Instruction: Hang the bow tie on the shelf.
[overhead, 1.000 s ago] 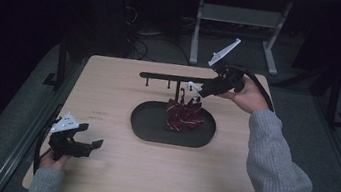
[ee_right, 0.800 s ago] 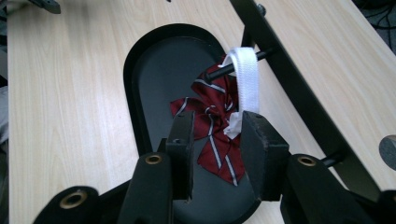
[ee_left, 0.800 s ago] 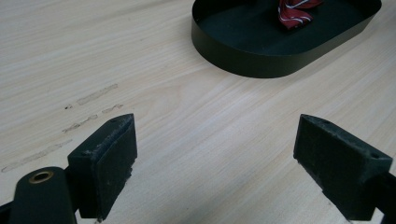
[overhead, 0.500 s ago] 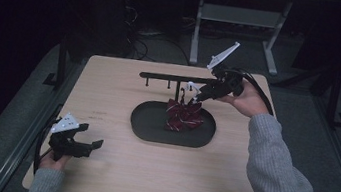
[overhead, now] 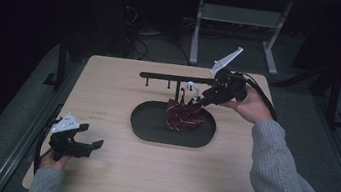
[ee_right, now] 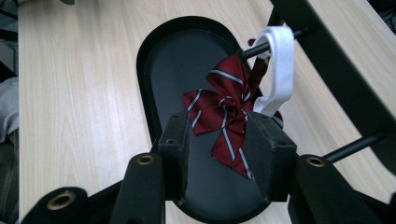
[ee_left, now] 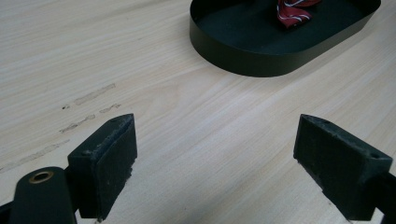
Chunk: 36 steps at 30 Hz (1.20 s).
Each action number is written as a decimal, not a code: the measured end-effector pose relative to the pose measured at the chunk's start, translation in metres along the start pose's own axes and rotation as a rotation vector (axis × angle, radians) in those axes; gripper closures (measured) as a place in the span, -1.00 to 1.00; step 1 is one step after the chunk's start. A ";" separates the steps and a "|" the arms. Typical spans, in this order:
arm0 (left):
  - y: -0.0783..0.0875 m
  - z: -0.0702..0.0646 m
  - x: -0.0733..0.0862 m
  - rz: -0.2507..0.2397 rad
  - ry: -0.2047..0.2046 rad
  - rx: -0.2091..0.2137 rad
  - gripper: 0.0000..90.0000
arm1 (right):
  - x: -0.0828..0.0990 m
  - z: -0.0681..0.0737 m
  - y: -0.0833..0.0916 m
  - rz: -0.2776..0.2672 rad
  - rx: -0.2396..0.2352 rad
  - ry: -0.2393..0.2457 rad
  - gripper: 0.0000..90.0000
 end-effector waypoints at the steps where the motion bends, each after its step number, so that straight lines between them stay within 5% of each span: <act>1: 0.000 0.000 0.000 0.000 0.000 0.000 -0.71 | 0.000 0.000 0.000 0.000 0.000 0.000 0.32; 36: 0.001 0.000 0.000 -0.001 -0.002 -0.003 -0.71 | 0.040 0.026 0.002 -0.029 -0.001 -0.016 0.24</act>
Point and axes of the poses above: each handheld gripper's, and its own axes: y roughly backward along the jaws, x roughly out of its underside, z roughly to its left, the point moved 7 cm from there along -y, roughly forward along the jaws, and after that the axes turned 7 degrees about -x, right-handed, at the moved point
